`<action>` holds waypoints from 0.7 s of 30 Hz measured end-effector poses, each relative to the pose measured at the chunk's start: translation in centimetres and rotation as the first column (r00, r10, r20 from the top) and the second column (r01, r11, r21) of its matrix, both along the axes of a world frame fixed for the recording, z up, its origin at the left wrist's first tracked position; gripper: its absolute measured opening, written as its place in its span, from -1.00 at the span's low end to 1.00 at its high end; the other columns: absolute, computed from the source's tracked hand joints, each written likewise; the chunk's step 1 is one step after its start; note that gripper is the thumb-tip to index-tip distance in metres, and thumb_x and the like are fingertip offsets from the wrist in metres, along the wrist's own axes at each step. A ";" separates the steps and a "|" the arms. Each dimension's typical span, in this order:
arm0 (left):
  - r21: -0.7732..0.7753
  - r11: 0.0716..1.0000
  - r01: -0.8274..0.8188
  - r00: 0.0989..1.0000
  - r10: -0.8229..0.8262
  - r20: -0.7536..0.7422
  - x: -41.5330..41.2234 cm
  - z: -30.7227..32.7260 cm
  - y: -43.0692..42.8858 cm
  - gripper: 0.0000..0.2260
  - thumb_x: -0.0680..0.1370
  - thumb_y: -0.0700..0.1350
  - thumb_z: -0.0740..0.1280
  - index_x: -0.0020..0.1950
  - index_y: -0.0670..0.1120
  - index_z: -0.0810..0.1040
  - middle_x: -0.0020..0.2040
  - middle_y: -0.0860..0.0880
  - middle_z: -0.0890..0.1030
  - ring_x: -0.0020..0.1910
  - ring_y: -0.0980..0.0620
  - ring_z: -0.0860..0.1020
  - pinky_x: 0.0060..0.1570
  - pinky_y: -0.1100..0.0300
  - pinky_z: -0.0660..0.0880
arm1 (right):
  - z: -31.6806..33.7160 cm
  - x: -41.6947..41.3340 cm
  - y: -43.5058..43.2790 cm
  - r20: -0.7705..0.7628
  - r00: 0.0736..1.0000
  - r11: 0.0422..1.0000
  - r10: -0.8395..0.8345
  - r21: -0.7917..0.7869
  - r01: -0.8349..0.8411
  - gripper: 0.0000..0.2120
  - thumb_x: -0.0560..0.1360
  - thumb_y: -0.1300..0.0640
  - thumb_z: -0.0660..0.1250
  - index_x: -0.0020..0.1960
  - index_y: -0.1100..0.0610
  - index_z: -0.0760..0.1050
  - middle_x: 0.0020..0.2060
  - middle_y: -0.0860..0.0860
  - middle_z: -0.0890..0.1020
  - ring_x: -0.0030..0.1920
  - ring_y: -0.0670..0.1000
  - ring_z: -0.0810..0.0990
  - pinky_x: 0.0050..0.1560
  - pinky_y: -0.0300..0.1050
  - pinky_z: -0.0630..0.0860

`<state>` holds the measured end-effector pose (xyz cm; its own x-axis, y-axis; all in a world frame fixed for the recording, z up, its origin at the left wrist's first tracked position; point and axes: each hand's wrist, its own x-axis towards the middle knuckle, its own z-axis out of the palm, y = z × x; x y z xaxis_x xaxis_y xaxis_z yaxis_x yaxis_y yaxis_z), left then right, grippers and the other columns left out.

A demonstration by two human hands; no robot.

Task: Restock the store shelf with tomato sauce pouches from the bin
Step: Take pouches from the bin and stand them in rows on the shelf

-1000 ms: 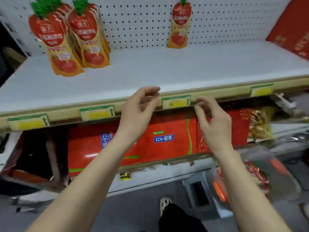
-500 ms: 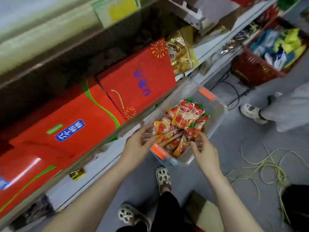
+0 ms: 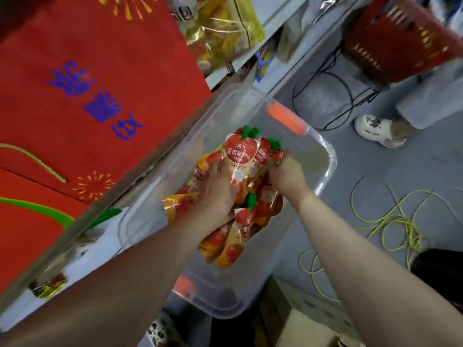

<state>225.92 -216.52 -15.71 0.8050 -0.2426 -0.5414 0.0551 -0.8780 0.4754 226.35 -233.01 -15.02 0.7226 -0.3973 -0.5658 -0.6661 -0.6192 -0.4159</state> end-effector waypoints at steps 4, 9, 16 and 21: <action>0.137 0.990 0.023 0.983 -0.047 0.177 1.6 -2.4 -1.5 -0.25 0.52 0.02 0.37 0.57 -0.10 0.03 0.48 -0.13 0.21 0.43 -0.18 0.23 0.41 -0.05 0.26 | -2.2 1.7 1.0 -0.043 0.959 0.956 -0.280 0.078 0.283 -0.66 0.63 0.17 0.20 0.32 0.34 0.32 0.27 0.28 0.52 0.29 0.28 0.49 0.18 0.00 0.41; 0.126 0.990 -0.066 0.991 0.051 0.122 2.1 -2.7 -0.8 -0.03 0.43 -0.11 0.49 0.56 0.02 -0.18 0.41 -0.09 0.22 0.29 -0.20 0.43 0.06 -0.27 0.50 | -3.8 2.3 2.2 0.044 0.758 0.741 -0.651 0.252 0.622 -0.50 0.48 0.17 0.43 0.34 0.22 0.34 0.21 0.18 0.57 0.24 0.18 0.55 0.27 -0.03 0.46; -0.046 0.967 -0.251 0.968 0.251 0.006 0.7 -0.9 2.0 -0.09 0.45 -0.05 0.45 0.56 0.06 -0.15 0.35 -0.09 0.50 0.23 -0.16 0.54 0.12 -0.11 0.53 | -3.0 2.3 3.3 -0.248 0.617 0.396 -0.747 0.580 0.712 -0.67 0.42 0.14 0.53 0.14 0.16 0.56 -0.18 0.02 0.68 -0.29 -0.03 0.65 -0.38 -0.23 0.58; -0.233 0.934 -0.272 0.962 0.260 -0.081 -1.6 1.3 3.7 -0.45 0.49 -0.02 0.40 0.41 0.06 0.24 0.29 0.00 0.53 0.23 -0.05 0.52 0.17 0.00 0.50 | -1.8 1.0 4.1 -0.260 0.665 0.320 -0.701 0.718 0.618 -0.72 0.56 0.10 0.38 0.26 0.01 0.49 0.01 0.04 0.71 -0.07 0.08 0.71 -0.08 0.07 0.65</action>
<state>224.32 -212.84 -14.43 0.8326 -0.1500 -0.5332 0.2990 -0.6886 0.6607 227.32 -228.94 -16.86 0.4718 -0.2725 -0.8386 -0.6511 0.5337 -0.5397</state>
